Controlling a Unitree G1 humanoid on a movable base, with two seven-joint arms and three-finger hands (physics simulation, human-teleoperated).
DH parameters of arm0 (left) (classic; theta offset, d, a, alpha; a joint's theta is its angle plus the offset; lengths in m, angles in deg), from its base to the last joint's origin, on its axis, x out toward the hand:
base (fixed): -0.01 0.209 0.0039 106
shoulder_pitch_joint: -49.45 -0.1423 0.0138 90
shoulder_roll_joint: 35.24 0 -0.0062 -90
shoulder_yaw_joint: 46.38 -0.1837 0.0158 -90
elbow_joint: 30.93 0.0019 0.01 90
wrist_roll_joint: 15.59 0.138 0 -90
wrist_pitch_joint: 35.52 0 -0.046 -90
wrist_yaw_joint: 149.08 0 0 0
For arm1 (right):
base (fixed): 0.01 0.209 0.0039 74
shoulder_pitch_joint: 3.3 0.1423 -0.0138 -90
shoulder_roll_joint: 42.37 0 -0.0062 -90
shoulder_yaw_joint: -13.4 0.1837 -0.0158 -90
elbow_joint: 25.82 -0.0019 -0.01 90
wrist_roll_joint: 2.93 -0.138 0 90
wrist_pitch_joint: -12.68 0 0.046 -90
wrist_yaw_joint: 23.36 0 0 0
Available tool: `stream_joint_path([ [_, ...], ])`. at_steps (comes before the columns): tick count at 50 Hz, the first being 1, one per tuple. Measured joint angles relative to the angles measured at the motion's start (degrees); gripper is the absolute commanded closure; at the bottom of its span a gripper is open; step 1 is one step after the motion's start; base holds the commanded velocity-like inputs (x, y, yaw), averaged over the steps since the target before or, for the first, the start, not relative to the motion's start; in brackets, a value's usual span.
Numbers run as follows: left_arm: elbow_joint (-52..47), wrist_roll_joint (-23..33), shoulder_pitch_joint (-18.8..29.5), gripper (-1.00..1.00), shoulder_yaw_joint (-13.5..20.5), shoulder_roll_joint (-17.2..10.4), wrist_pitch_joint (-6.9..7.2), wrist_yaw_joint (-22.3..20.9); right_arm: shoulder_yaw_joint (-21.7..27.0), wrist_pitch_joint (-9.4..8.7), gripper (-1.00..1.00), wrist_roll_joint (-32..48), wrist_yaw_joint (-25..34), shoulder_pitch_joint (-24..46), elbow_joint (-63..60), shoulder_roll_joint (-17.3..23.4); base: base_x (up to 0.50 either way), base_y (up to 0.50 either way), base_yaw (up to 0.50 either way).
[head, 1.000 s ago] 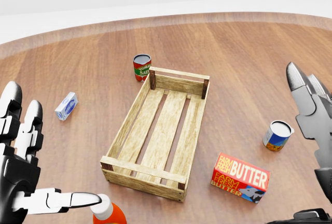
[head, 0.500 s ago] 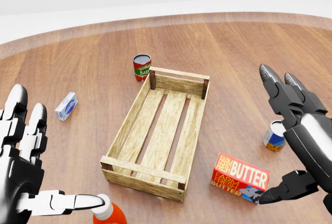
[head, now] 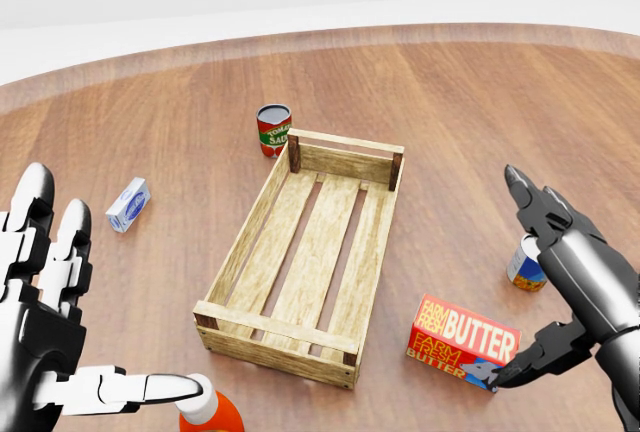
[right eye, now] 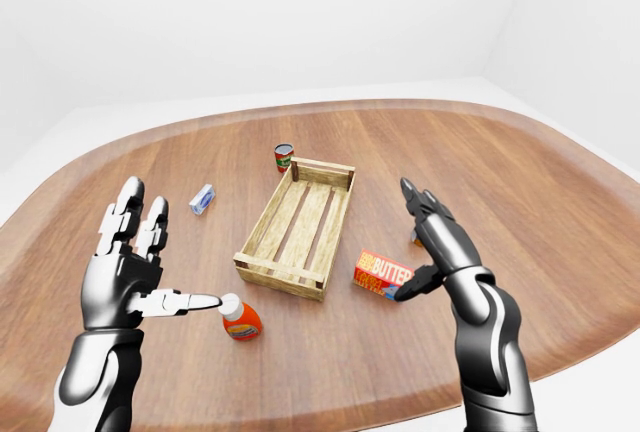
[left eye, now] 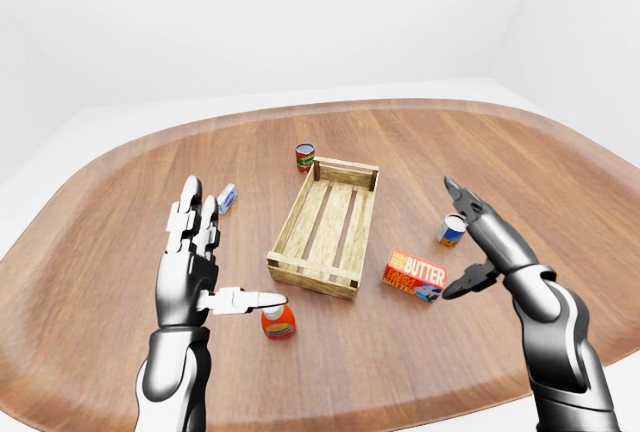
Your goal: Pick up the butter and put it in the tray.
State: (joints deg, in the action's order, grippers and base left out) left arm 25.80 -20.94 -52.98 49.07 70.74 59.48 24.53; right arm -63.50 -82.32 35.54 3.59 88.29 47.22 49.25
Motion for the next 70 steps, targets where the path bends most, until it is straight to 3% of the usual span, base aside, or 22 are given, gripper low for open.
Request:
stream_joint_path([
  [25,0.21,-0.09,0.32,-1.00,0.24,-0.05,0.00,0.17,-4.81,0.00,-1.00,-4.30,-9.03,9.90,28.70,3.94,0.00,0.00,0.00],
  [70,0.23,-0.24,0.56,-1.00,0.41,-0.10,0.00,0.26,-11.36,0.00,-1.00,-4.56,-16.63,18.66,54.29,2.56,0.00,0.00,0.00],
])
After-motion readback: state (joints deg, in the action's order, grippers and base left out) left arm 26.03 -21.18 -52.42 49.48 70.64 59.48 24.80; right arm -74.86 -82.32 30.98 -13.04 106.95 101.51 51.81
